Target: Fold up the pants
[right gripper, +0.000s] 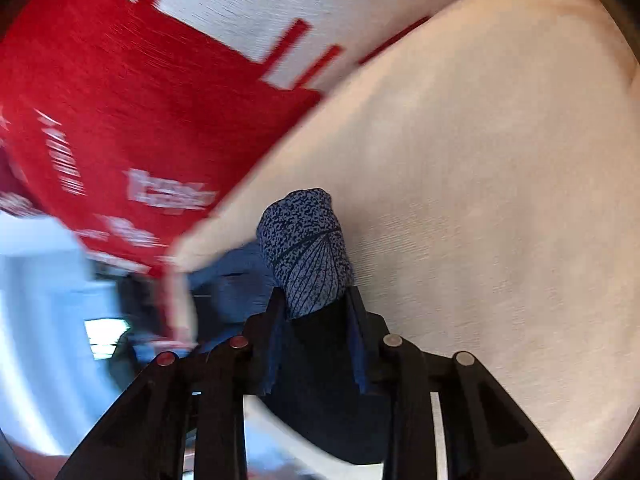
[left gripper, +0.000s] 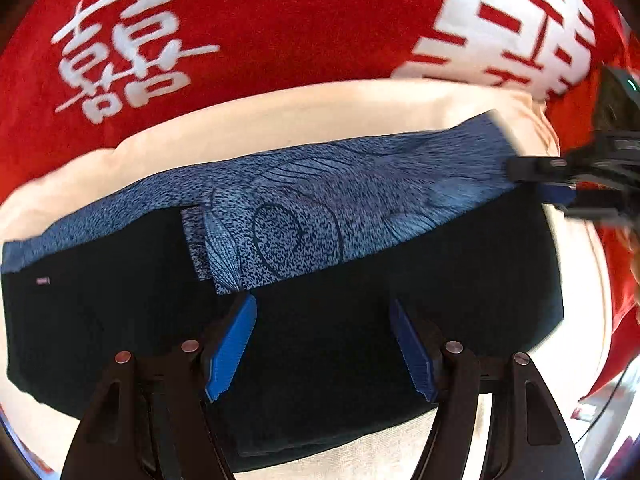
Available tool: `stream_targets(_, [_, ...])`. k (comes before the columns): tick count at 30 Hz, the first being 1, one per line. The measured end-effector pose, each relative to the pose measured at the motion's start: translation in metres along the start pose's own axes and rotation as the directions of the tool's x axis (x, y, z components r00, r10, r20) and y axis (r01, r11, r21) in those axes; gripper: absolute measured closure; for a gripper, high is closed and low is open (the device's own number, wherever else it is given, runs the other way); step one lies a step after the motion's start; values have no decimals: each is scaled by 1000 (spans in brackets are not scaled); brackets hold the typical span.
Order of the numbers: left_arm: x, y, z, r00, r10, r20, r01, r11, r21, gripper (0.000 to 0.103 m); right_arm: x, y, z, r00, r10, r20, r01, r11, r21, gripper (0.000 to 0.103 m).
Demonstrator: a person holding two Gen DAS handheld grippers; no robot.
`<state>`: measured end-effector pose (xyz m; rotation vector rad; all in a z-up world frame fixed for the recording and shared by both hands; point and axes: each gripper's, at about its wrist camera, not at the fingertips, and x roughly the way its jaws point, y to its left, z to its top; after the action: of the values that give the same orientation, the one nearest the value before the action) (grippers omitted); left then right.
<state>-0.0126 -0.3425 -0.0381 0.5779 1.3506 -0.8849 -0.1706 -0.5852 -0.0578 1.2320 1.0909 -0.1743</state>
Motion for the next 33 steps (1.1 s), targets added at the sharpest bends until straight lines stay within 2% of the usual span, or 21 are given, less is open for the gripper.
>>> stream_targets(2, [2,-2,4,1000,12,-24,-12,1000,-3,32,9,3,2,988,-151,18,151,988,-26,57])
stream_targets(6, [-1,-2,6,999,18,-51,-20,999,-40,32,4,36,-14,970,-234,65,240,967,-91,46])
stream_targets(7, [-3,-1,6,998,37,-59,-40,998,-57,32,2,41,-21,963,-261,61,266,959,-100,33])
stream_targets(8, [-5,-1,4,997,53,-62,-57,996,-65,32,1,45,-29,958,-281,60,287,952,-105,25])
stream_targets(9, [-9,1,1,995,75,-67,-81,993,-81,25,-6,37,-41,956,-289,56,294,949,-116,25])
stream_targets(10, [-12,2,-1,993,88,-74,-95,991,-96,10,-9,40,-52,955,-291,51,295,947,-128,25])
stream_targets(11, [-17,6,-6,992,99,-82,-108,988,-114,2,-9,44,-58,954,-296,50,300,944,-134,24])
stream_targets(14, [-30,14,-19,990,110,-91,-125,976,-179,2,-15,47,-82,947,-319,36,321,935,-148,23])
stream_targets(17, [-32,20,-33,982,137,-132,-164,961,-223,2,-14,48,-100,944,-329,8,326,931,-164,20])
stream_targets(22, [-40,39,-58,978,128,-167,-177,930,-323,2,-1,59,-123,928,-368,-50,346,905,-249,19])
stream_targets(24, [-40,44,-66,973,139,-182,-195,921,-337,2,4,70,-131,916,-397,-48,368,884,-288,19])
stream_targets(28, [-40,67,-79,973,126,-191,-187,918,-349,2,16,94,-143,908,-417,-36,382,860,-338,19])
stream_targets(33, [-46,104,-95,974,124,-188,-185,914,-360,2,43,125,-154,903,-428,-47,387,855,-346,19])
